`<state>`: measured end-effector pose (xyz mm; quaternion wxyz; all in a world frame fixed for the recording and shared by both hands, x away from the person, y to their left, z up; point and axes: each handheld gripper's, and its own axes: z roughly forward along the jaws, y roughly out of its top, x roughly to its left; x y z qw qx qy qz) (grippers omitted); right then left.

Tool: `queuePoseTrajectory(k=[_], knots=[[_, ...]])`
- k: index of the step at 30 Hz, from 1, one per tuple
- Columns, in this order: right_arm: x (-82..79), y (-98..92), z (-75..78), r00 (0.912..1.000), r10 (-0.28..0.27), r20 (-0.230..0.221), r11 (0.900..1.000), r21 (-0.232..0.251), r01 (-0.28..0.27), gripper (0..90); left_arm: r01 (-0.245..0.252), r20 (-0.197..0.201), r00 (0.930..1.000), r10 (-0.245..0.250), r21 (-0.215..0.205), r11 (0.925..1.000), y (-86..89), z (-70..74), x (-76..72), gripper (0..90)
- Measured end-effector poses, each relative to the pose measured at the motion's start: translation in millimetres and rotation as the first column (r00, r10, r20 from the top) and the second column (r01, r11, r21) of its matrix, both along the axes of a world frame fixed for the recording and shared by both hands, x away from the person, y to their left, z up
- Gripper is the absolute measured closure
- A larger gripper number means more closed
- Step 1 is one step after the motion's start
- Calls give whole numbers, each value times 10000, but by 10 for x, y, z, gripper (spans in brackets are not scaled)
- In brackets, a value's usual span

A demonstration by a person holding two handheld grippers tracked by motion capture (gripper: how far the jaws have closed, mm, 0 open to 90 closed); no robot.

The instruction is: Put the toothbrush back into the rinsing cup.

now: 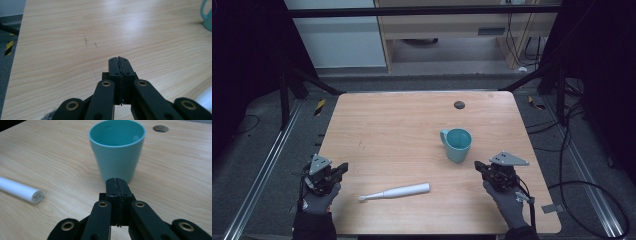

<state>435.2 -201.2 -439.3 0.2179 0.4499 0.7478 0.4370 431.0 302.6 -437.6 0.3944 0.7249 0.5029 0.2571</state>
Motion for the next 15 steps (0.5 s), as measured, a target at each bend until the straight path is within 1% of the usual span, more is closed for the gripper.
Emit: queuePoseTrajectory(k=[1, 2, 3, 5, 6, 7, 8, 9, 10, 12, 13, 15], knots=[[0, 0, 0, 10000, 0, 0, 10000, 0, 0, 900, 66, -3, 10000, -66, -2, 10000, -14, 0, -13, 898], [7, 53, 6, 9999, 166, -34, 9999, 42, -166, 900, 251, -63, 9997, -251, 30, 9997, -38, -5, -41, 899], [7, 53, 6, 9999, 166, -34, 9999, 42, -166, 900, 251, -63, 9997, -251, 30, 9997, -38, -5, -41, 899], [12, 116, 13, 9993, 364, -60, 9993, 81, -364, 900, 365, -104, 9993, -364, 106, 9993, -61, -14, -70, 900], [15, 187, 20, 9986, 529, -54, 9986, 83, -529, 900, 515, -190, 9985, -514, 39, 9987, -88, -27, -99, 900], [15, 187, 20, 9986, 529, -54, 9986, 83, -529, 900, 515, -190, 9985, -514, 39, 9987, -88, -27, -99, 899], [29, 252, 25, 9976, 696, -58, 9976, 71, -695, 900, 655, -237, 9976, -652, 126, 9978, -110, -40, -135, 900], [29, 252, 25, 9976, 696, -58, 9976, 71, -695, 900, 655, -237, 9976, -652, 126, 9978, -110, -40, -135, 900], [36, 276, 25, 9972, 750, -54, 9972, 81, -750, 900, 743, -309, 9968, -740, 65, 9972, -129, -53, -155, 900], [77, 382, 11, 9954, 948, -145, 9953, 188, -945, 900, 940, -472, 9945, -933, 108, 9955, -157, -82, -193, 900], [77, 382, 11, 9954, 948, -145, 9953, 188, -945, 900, 940, -472, 9945, -933, 108, 9955, -157, -82, -193, 900], [105, 464, -6, 9939, 1089, -176, 9938, 232, -1085, 900, 1102, -619, 9921, -1090, 155, 9938, -182, -116, -211, 900]])
